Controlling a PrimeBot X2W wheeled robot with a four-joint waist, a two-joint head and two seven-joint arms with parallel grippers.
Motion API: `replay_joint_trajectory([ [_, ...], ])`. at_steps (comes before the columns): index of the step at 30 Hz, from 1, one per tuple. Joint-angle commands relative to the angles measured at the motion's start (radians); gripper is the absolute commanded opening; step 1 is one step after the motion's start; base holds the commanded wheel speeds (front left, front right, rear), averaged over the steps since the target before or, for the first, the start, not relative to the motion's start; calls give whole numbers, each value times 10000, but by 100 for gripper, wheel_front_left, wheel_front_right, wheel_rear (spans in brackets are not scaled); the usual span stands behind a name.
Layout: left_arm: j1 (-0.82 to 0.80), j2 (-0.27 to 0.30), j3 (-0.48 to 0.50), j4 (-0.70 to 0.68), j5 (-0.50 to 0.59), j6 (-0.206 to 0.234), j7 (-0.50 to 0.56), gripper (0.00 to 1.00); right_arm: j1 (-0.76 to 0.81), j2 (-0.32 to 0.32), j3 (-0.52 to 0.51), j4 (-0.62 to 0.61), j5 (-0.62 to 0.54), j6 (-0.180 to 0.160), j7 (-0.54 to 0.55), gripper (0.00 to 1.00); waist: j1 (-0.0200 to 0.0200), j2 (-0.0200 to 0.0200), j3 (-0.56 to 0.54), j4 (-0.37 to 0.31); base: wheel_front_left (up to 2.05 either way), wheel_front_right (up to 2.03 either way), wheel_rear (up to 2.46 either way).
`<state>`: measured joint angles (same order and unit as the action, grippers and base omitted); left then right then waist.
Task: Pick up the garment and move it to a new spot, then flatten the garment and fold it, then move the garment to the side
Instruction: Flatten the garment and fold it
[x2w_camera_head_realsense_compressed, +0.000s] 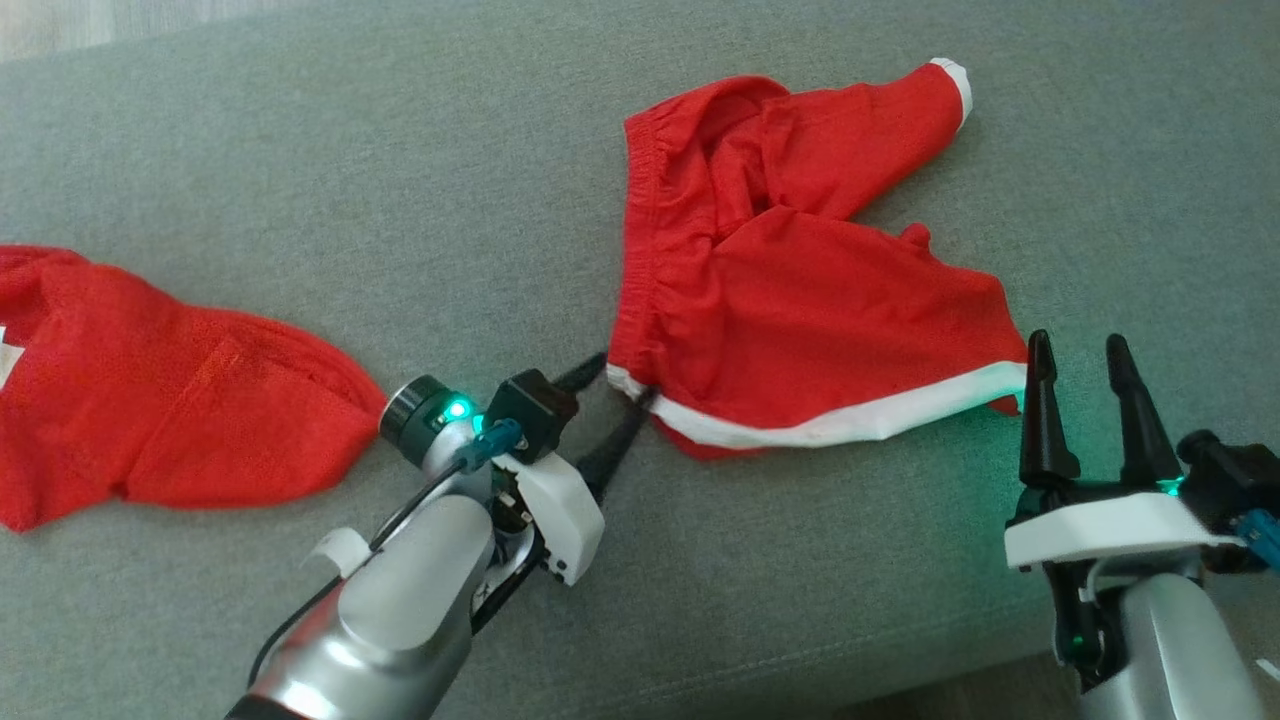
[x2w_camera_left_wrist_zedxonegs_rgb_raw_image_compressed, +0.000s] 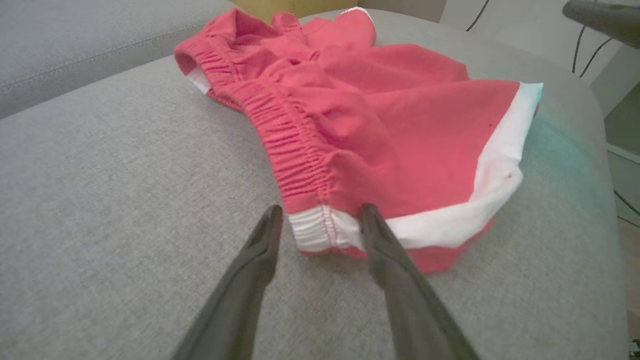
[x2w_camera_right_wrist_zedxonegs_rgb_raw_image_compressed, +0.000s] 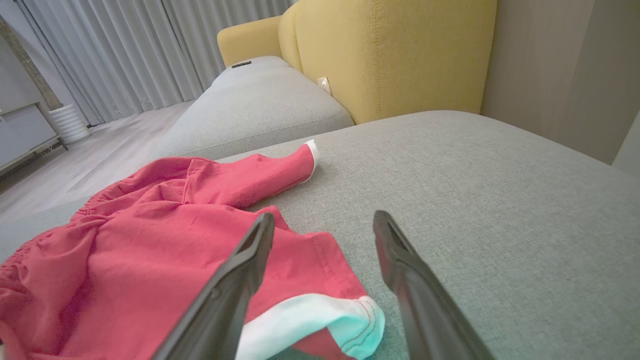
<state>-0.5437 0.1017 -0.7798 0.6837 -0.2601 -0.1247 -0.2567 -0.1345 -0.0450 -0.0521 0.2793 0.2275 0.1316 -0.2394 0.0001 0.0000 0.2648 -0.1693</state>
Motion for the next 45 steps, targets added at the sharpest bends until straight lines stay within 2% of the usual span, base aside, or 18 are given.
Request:
replay_joint_trajectory([
  [1,-444,183,292,-294,-102,-58,-51,0,-215,-53,215,-180,-18,-9,-123,100,-1,0,-12,6,0,0,0],
  [11,39,263,1001,-1167,53,99,-51,0,-101,-53,-415,646,-398,-9,478,100,-1,0,-201,370,0,0,0],
  [17,424,105,1265,-1486,207,167,-51,0,-49,-53,-36,1362,135,-9,1102,100,-1,0,-357,713,0,0,0],
  [24,612,-41,1513,-1541,426,213,-51,0,115,-53,314,1700,282,-9,1678,100,-1,0,-460,737,0,0,0],
  [34,737,-124,1719,-1561,671,147,-51,0,69,-53,-72,2070,176,-9,1746,100,-1,0,-542,734,0,0,0],
  [39,773,-141,1792,-1549,760,107,-51,0,18,-53,112,2195,315,-9,1761,100,-1,0,-589,731,0,0,0],
  [40,781,-146,1805,-1546,774,100,-51,0,8,-53,184,2201,365,-9,1768,75,-1,0,-597,731,0,0,0],
  [41,788,-150,1818,-1540,790,94,-51,0,-4,-53,294,2185,407,-9,1766,16,-1,0,-607,730,0,0,0],
  [42,797,-152,1834,-1532,804,89,-51,0,-15,-53,406,2140,441,-9,1741,0,-1,0,-618,728,0,0,0],
  [45,834,-109,1919,-1497,873,88,-51,0,-70,-53,628,1858,551,-9,1539,0,-1,0,-670,707,0,0,0],
])
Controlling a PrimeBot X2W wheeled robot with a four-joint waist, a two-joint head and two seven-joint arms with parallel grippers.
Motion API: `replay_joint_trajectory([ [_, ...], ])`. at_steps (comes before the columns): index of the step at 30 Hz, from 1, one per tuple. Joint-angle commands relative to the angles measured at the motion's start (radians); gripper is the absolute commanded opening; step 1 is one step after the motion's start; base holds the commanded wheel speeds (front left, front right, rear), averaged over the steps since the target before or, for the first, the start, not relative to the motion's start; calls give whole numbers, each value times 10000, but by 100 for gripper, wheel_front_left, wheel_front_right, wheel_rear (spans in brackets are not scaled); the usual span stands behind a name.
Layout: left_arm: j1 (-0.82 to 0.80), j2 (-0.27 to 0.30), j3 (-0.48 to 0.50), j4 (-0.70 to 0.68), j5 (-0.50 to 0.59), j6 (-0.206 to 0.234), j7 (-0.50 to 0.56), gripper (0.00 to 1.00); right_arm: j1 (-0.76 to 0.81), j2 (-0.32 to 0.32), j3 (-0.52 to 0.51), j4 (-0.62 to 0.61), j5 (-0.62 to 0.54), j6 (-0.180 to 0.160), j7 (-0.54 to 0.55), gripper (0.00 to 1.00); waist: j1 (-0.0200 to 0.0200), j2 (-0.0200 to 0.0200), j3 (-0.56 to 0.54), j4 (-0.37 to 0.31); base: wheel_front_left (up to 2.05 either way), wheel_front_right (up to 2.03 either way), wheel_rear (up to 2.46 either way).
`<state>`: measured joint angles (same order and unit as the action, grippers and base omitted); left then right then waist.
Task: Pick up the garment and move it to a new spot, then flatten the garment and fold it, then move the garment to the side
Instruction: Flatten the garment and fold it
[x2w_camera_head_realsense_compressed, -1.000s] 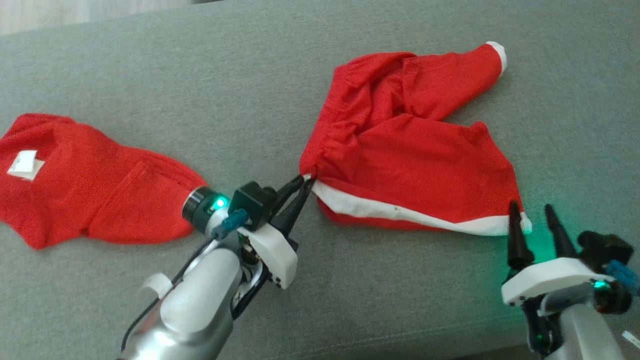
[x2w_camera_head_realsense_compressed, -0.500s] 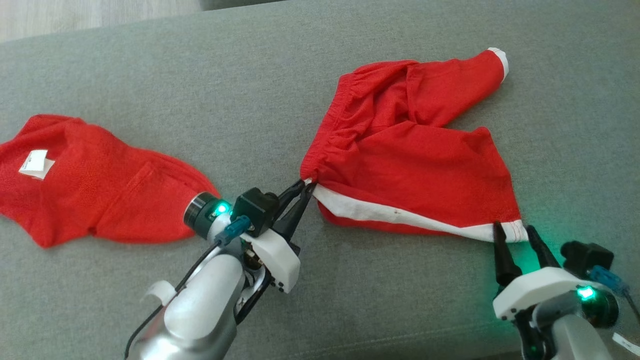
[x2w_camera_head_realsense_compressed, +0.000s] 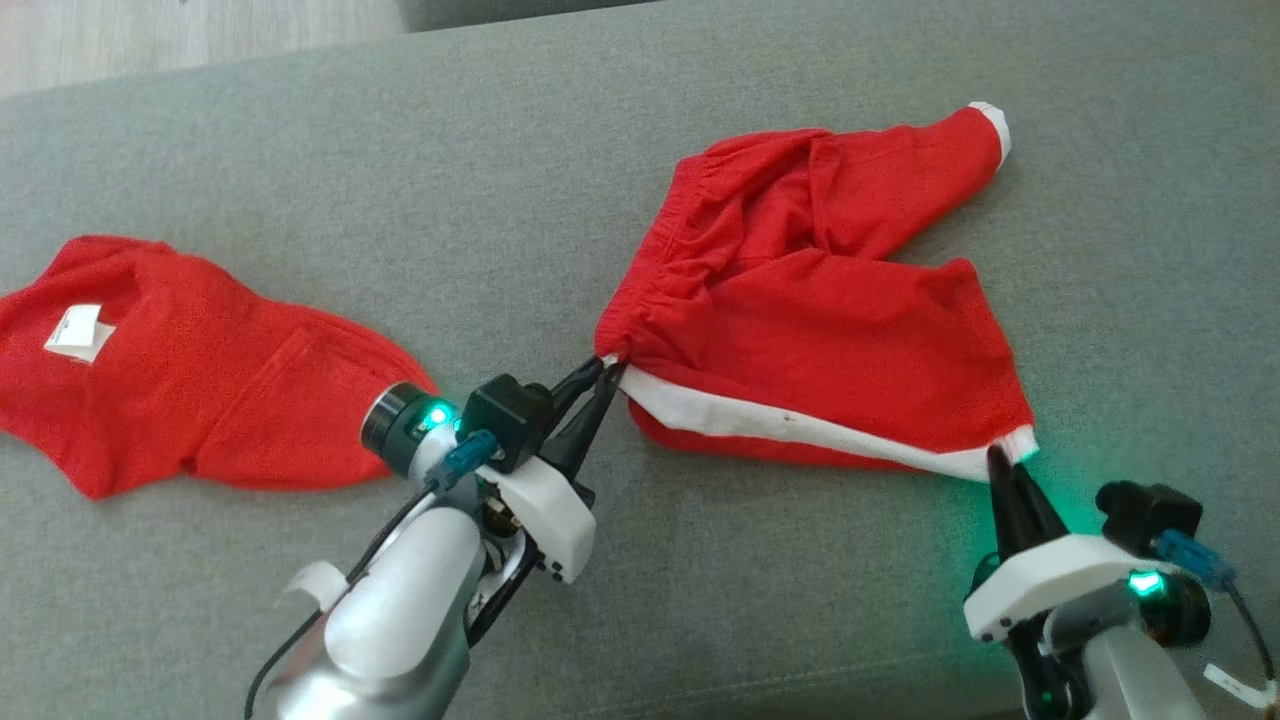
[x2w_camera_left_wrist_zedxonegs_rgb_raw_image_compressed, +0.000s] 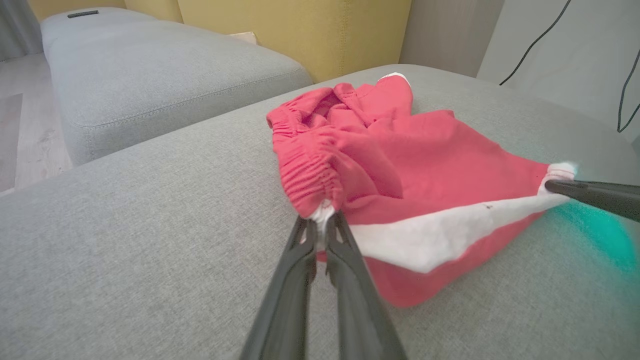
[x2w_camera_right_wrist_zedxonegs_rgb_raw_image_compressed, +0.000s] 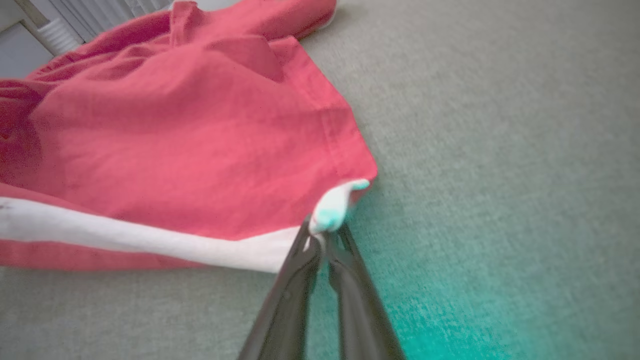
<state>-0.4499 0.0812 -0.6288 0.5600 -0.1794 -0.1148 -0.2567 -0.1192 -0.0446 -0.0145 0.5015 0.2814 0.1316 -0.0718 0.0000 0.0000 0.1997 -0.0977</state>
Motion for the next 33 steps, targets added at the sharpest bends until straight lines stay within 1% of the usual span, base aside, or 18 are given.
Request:
replay_joint_trajectory([
  [1,-88,122,453,-268,86,-6,-51,0,-255,-57,311,-502,-40,-9,-222,0,0,0,-51,-20,0,0,0],
  [4,-72,178,550,-333,126,11,-51,0,-336,-57,376,-826,-77,-9,-376,0,0,0,-121,-27,0,0,0],
  [9,-178,426,835,-721,246,17,-51,0,-809,-140,695,-1937,-165,-9,-474,0,0,0,-398,-35,0,0,0],
  [14,-698,757,1185,-1151,234,-17,-51,0,-1779,-722,1087,-3117,33,-9,-336,0,0,0,-796,32,0,0,0],
  [15,-1046,909,1332,-1297,199,-35,-51,0,-2279,-982,1218,-3443,81,-9,-249,0,0,0,-988,62,0,0,0],
  [19,-1837,1153,1574,-1464,117,-59,-44,0,-3358,-1440,1384,-3802,-11,-9,-201,0,0,0,-1455,119,0,0,0],
  [22,-2392,1258,1725,-1648,90,-37,-2,0,-4077,-1635,1347,-4023,-184,-9,-288,0,0,0,-1808,151,0,0,0],
  [27,-2895,1383,2089,-2274,58,346,101,0,-4564,-1634,1046,-4698,-531,-9,-312,0,0,0,-2205,229,0,0,0],
  [30,-2812,1484,2215,-2766,2,529,285,0,-4331,-1485,844,-5262,-795,-9,-116,0,0,0,-2363,266,0,0,0],
  [33,-2581,1658,2231,-3308,-34,597,621,0,-3891,-1243,708,-5871,-1052,-9,194,0,0,0,-2415,295,0,0,0],
])
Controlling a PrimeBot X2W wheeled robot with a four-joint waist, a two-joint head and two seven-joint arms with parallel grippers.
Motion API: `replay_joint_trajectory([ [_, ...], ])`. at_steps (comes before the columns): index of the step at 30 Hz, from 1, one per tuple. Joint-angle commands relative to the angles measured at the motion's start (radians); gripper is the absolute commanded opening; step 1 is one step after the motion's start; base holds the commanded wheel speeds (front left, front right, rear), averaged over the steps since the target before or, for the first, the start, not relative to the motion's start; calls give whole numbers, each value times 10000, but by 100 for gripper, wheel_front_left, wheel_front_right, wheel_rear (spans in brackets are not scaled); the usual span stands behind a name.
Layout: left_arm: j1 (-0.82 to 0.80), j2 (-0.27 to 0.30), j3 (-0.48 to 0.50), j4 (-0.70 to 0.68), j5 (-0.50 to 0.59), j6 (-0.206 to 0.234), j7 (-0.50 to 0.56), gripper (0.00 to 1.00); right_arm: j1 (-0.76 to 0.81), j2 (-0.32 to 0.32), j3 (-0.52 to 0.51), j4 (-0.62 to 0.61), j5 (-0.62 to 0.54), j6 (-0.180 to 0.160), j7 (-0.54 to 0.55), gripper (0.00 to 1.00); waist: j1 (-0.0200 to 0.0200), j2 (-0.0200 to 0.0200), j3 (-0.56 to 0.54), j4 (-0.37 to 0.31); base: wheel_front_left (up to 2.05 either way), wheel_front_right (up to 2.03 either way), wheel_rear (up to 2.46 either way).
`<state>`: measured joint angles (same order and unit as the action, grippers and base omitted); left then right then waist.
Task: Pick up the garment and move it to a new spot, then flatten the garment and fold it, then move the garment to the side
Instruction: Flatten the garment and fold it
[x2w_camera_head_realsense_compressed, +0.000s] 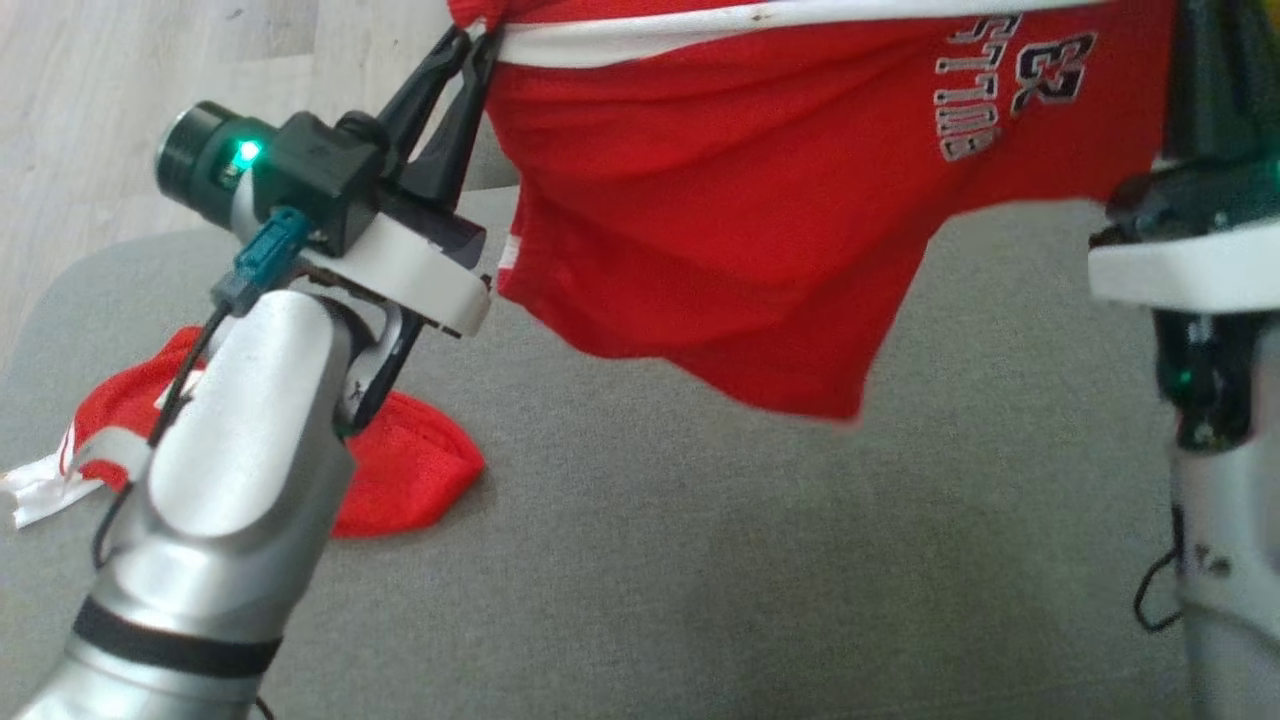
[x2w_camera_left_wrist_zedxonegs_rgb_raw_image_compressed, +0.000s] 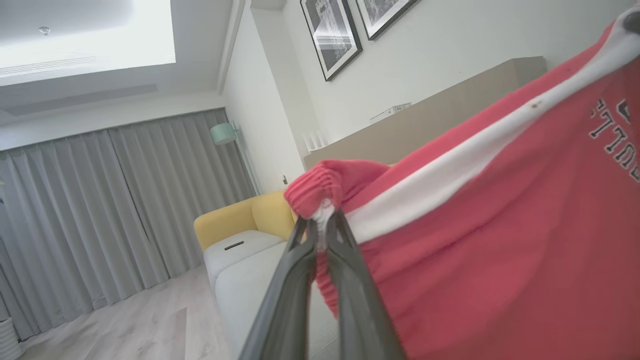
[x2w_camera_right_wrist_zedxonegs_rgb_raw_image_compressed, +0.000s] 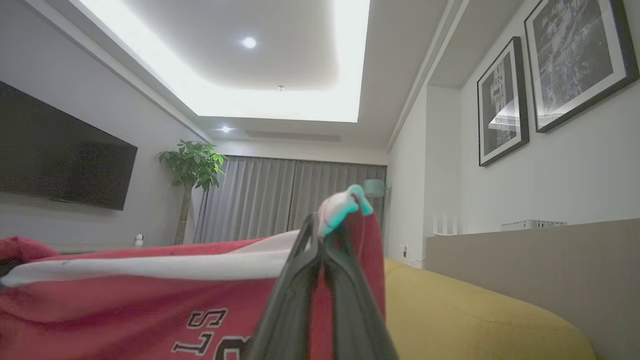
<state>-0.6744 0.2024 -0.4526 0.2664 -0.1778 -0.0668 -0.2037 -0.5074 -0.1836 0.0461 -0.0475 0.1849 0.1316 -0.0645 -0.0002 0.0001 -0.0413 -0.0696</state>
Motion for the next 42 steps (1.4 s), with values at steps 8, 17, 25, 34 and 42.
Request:
replay_joint_trajectory([
  [8,-3,996,468,-1205,-225,34,1145,0,398,513,-80,-869,-525,-9,1054,0,2,-1,439,-76,0,0,0],
  [17,-2700,1572,285,361,-539,-531,1609,0,-3067,-127,376,1939,-424,-9,1185,0,2,-1,2910,-512,0,0,0],
  [25,-6871,1478,323,3015,-466,-603,160,0,-8200,-319,361,6056,-1329,-9,-847,0,2,-1,4532,-751,0,0,0],
  [34,-7234,600,392,4331,-430,-537,-573,0,-8680,231,11,8850,-2077,-9,-1938,0,2,-1,4965,-737,0,0,0],
  [42,-3732,191,-379,3706,-482,-627,-578,0,-6118,-254,1660,10454,-1212,-9,-1965,0,2,-1,4396,-570,0,0,0],
])
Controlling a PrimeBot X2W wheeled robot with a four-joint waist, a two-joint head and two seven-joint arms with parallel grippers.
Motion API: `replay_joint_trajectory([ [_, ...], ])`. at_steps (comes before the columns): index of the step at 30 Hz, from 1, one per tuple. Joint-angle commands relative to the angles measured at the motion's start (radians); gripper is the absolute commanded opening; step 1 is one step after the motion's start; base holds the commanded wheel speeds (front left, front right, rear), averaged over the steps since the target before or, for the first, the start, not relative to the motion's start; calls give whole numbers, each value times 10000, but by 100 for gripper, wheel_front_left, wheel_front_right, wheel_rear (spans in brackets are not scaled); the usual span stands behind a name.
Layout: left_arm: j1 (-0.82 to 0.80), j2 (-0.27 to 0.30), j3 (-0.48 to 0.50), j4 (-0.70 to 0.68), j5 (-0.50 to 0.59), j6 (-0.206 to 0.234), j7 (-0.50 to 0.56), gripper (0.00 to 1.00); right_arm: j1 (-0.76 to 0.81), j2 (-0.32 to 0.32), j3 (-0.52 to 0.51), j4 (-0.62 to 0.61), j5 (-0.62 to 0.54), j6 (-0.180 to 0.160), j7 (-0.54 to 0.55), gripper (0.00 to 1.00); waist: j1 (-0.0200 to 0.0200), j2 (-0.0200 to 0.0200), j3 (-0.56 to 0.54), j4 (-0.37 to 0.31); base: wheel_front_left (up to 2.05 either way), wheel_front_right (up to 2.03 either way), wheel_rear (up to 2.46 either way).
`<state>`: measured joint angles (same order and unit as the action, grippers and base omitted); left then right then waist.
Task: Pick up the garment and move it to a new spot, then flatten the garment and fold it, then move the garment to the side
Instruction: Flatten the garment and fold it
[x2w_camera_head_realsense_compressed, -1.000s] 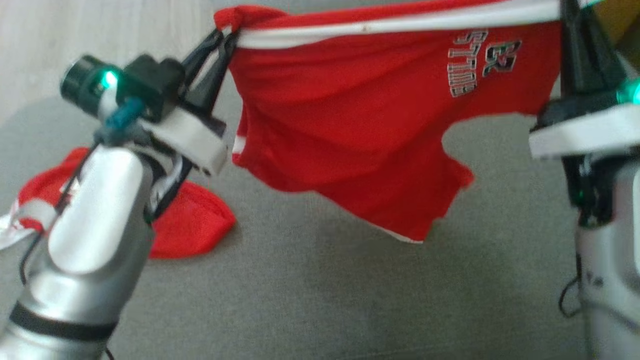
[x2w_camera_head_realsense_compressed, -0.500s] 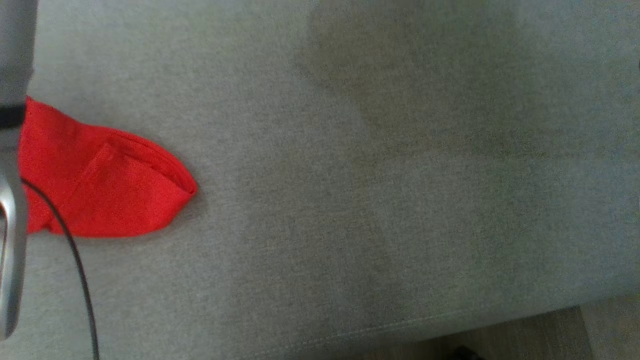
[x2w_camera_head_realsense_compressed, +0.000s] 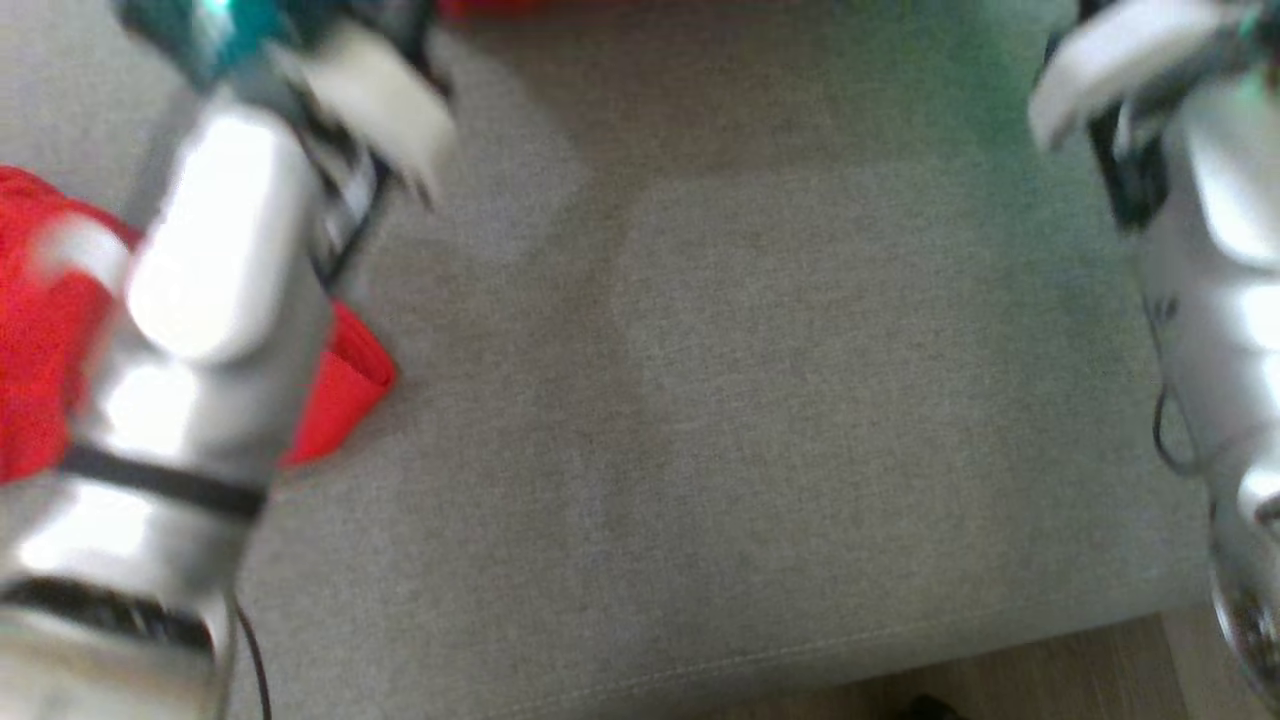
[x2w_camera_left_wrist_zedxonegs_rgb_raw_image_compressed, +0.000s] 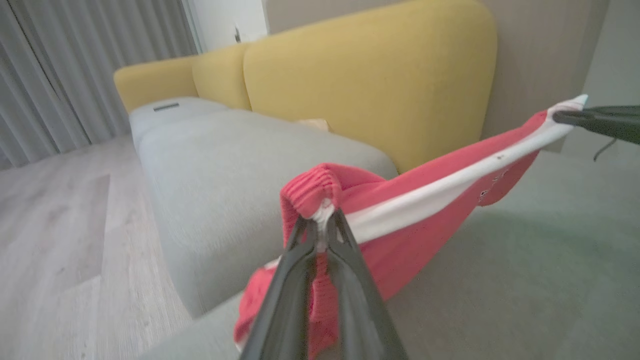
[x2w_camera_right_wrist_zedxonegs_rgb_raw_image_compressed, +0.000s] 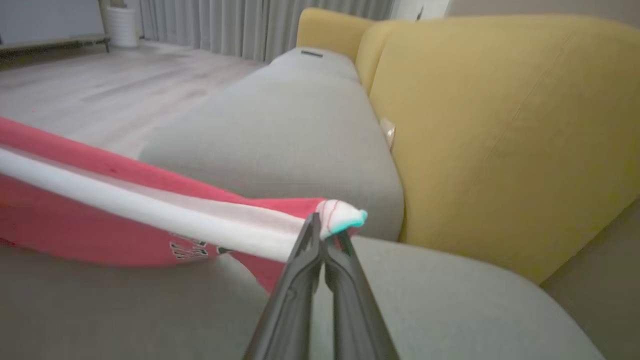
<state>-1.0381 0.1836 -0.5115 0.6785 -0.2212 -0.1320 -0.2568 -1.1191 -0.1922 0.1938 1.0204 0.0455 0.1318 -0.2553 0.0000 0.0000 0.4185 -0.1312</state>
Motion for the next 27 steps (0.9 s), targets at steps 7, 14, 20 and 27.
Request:
replay_joint_trajectory([
  [7,2561,696,-1054,-1185,-228,16,-48,0,2122,-1436,2581,-389,1999,-11,401,0,0,0,-1044,141,0,0,0],
  [14,4174,1042,-1757,-1930,-46,15,-48,0,3866,-3085,4013,-1999,3926,-11,1230,0,0,0,-1796,142,0,0,0],
  [20,4978,1038,-1969,-2352,145,15,-48,0,4995,-4026,4274,-3158,4679,-11,1696,0,0,0,-2282,122,0,0,0],
  [27,6062,863,-2160,-2728,313,89,-49,0,6728,-4765,3763,-4476,5121,-11,2279,0,0,0,-3022,139,0,0,0],
])
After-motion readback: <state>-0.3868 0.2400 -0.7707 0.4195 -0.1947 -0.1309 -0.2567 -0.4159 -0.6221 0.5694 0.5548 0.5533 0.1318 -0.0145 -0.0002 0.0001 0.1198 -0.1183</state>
